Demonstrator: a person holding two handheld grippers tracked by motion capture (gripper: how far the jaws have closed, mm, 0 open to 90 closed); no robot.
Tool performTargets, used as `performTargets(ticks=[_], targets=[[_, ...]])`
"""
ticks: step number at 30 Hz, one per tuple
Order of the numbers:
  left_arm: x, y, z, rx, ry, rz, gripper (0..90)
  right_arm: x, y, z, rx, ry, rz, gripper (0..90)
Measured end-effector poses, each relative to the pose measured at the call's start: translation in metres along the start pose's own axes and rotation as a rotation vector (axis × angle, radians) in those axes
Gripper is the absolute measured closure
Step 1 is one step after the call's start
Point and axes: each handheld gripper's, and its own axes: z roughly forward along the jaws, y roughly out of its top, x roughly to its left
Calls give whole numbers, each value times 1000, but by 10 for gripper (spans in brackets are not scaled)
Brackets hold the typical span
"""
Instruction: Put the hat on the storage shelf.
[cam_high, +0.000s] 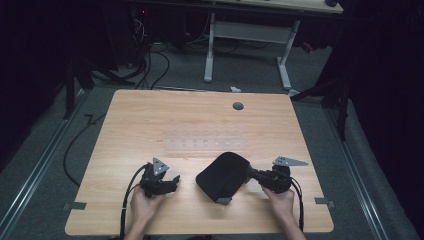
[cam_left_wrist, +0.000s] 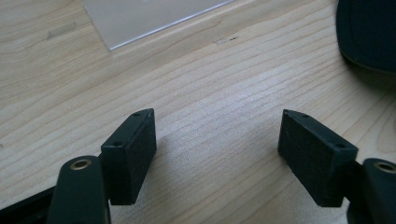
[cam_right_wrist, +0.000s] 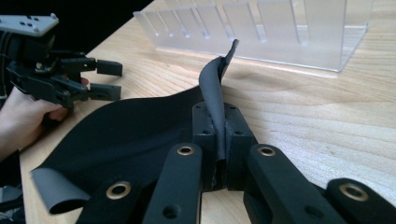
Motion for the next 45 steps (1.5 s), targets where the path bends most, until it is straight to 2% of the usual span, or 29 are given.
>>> performTargets(ticks=[1, 2, 6, 7, 8, 13, 16, 18, 19, 22, 28, 29, 34, 45], targets=[[0, 0, 0, 0, 0, 0, 300, 0, 0, 0, 0, 0, 0, 866], [-3, 0, -1, 8, -11, 19, 301, 2, 0, -3, -10, 2, 2, 867], [-9, 0, -7, -4, -60, 27, 302, 5, 0, -8, -24, 5, 16, 867], [-9, 0, -7, -4, -60, 27, 302, 5, 0, -8, -24, 5, 16, 867], [-13, 1, -12, -10, -92, 26, 303, 5, 0, -10, -32, 11, 20, 868], [-24, 3, -26, -13, -194, 5, 286, 9, 1, -15, -49, 25, 30, 868], [-31, 4, -34, -26, -236, 25, 295, 14, 3, -17, -55, 32, 20, 868], [-33, 4, -35, -27, -246, 31, 296, 15, 3, -17, -57, 37, 17, 868], [-38, 4, -38, -18, -266, 46, 295, 18, 4, -18, -64, 46, 15, 868], [-44, 2, -40, -9, -289, 68, 290, 20, 5, -19, -75, 59, 21, 869], [-52, 0, -38, -3, -306, 98, 263, 23, 6, -21, -82, 79, 20, 869], [-55, -1, -37, -1, -309, 118, 261, 24, 7, -22, -83, 84, 21, 870], [-62, -3, -35, -4, -310, 156, 257, 28, 11, -24, -92, 107, 23, 870], [-69, 4, -44, -36, -344, 162, 252, 37, 20, -19, -81, 153, 20, 869]])
